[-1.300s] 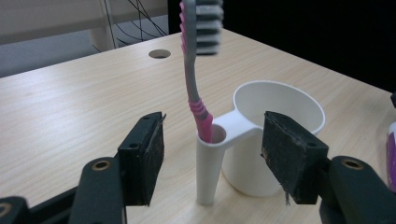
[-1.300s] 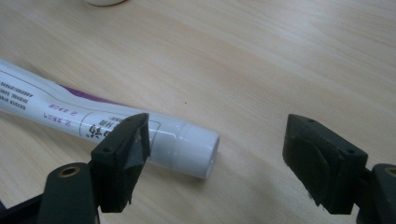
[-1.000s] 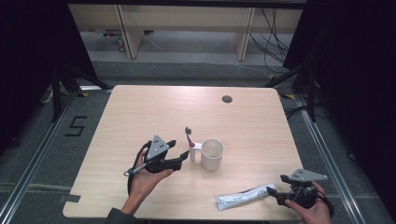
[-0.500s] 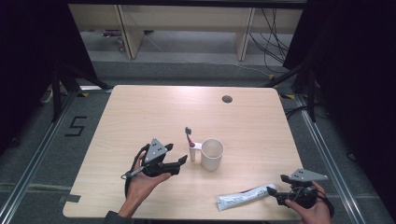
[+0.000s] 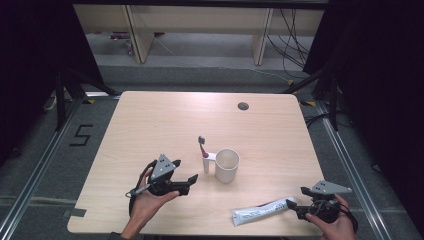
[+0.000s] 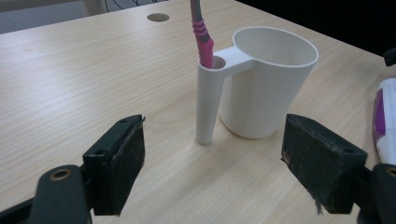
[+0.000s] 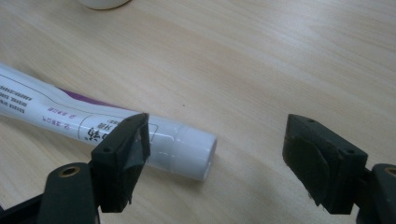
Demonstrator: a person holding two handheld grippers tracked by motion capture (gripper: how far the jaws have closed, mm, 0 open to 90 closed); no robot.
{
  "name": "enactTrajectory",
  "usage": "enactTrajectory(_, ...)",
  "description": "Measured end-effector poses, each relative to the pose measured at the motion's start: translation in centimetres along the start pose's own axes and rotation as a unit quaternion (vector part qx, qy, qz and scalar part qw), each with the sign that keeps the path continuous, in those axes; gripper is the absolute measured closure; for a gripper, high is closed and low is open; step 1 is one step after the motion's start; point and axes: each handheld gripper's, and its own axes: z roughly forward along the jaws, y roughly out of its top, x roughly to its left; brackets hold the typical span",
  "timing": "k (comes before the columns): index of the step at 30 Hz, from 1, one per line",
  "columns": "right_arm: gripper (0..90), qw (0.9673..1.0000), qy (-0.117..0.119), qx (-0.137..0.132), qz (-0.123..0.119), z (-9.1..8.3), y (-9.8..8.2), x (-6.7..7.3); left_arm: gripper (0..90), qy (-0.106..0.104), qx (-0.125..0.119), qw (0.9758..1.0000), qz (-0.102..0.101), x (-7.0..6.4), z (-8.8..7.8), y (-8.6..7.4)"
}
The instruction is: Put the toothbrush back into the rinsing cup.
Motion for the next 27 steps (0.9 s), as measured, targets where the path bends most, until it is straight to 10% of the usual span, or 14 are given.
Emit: enactTrajectory(27,24.3,0.9998,0.005,-0.001,0.019,-0.2,-0.2,-0.1,18.6,-0.014,0.062,0.9977,0.024,-1.2,-1.9,-4.1)
